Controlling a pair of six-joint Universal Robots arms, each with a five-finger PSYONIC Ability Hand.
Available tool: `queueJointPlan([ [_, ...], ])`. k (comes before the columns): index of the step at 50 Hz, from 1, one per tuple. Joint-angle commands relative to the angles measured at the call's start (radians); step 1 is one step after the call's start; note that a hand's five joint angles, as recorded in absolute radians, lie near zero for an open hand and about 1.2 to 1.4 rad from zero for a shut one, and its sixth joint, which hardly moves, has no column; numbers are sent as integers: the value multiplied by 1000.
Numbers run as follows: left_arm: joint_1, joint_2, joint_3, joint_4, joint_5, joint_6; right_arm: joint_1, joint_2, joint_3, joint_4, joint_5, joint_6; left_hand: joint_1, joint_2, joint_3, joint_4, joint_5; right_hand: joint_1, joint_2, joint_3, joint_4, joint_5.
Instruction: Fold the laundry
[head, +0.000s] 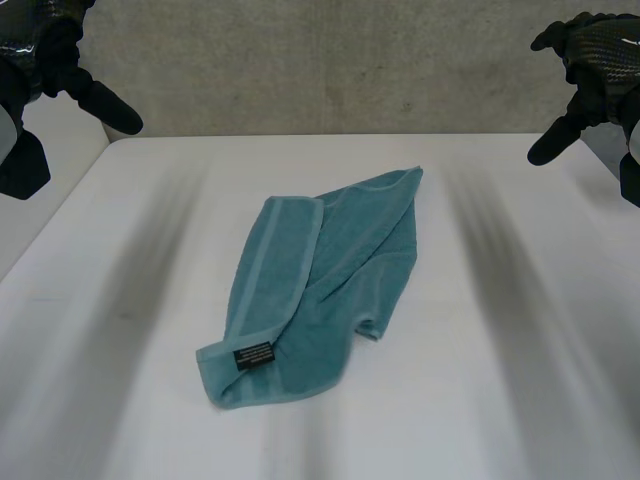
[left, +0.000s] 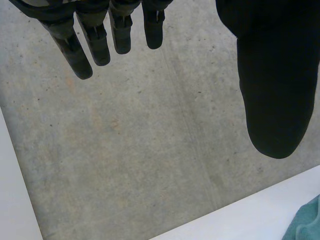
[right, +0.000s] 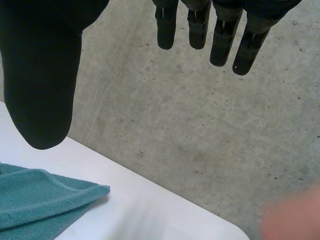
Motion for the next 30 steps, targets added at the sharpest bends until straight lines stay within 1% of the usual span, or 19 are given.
queueJointPlan([
  [1, 3, -10, -3, -2, 6, 3, 1, 0, 3, -2, -2, 0, -23, -30, -40, -29, -45, -19, -47, -43, -59, -56],
  [4, 0, -19, -7, -5, 7, 7, 3, 0, 3, -3, -5, 0, -20, -28, -37, -26, -42, -19, -47, -43, -59, -56],
  [10, -27, -65, -20, -17, 6, 20, 4, 11, 8, 1, -64, -55, 33, 25, 16, 26, 11, -19, -47, -43, -59, -56],
  [12, -43, -73, -27, -25, 6, 20, 6, 23, 22, 16, -100, -131, 65, 57, 48, 59, 43, -19, -47, -43, -59, -56],
  [13, -59, -76, -41, -32, 6, 20, 6, 23, 22, 16, -100, -132, 98, 90, 80, 91, 75, -19, -47, -43, -59, -56],
  [14, -60, -76, -41, -32, 6, 20, 4, 41, 34, 23, -103, -182, 98, 90, 81, 91, 76, -19, -47, -43, -59, -56],
  [15, -81, -77, -64, -37, 6, 21, 6, 63, 46, 27, -103, -233, 118, 110, 101, 112, 96, -19, -47, -43, -59, -56],
  [16, -81, -77, -64, -37, 6, 21, 6, 63, 46, 27, -103, -233, 118, 111, 101, 112, 96, -19, -47, -43, -59, -56],
  [18, -132, -81, -111, -34, 7, 35, 7, 83, 52, 36, -101, -270, 171, 163, 154, 164, 149, -19, -47, -43, -59, -56],
  [19, -132, -81, -112, -34, 7, 35, 18, 97, 58, 44, -101, -288, 171, 163, 154, 165, 149, -19, -47, -43, -59, -56],
  [20, -168, -88, -139, -32, 7, 50, 50, 112, 60, 49, -101, -290, 174, 166, 157, 168, 152, -19, -47, -43, -59, -56],
  [21, -210, -100, -171, -31, 4, 79, 50, 112, 60, 49, -101, -290, 171, 163, 154, 165, 149, -19, -47, -43, -59, -56],
  [22, -210, -100, -171, -31, 4, 80, 91, 126, 60, 50, -100, -290, 171, 163, 154, 165, 149, -19, -47, -43, -59, -56],
  [23, -243, -113, -199, -31, 1, 121, 123, 138, 63, 50, -97, -296, 174, 166, 157, 168, 152, -19, -47, -43, -59, -56],
  [24, -271, -122, -237, -31, -1, 182, 124, 138, 63, 50, -97, -296, 174, 166, 157, 168, 152, -19, -47, -43, -59, -56],
  [25, -271, -122, -237, -31, -1, 182, 147, 152, 68, 50, -97, -298, 174, 166, 157, 168, 152, -19, -47, -43, -59, -56],
  [27, -299, -134, -317, -23, -4, 289, 158, 164, 75, 50, -95, -298, 171, 163, 154, 165, 149, -19, -47, -43, -59, -56],
  [28, -299, -134, -317, -23, -4, 290, 164, 176, 91, 49, -101, -296, 171, 163, 154, 165, 149, -19, -47, -43, -59, -56],
  [30, -317, -139, -409, 6, 6, 355, 171, 187, 112, 37, -107, -296, 168, 160, 151, 162, 146, -19, -47, -43, -59, -56],
])
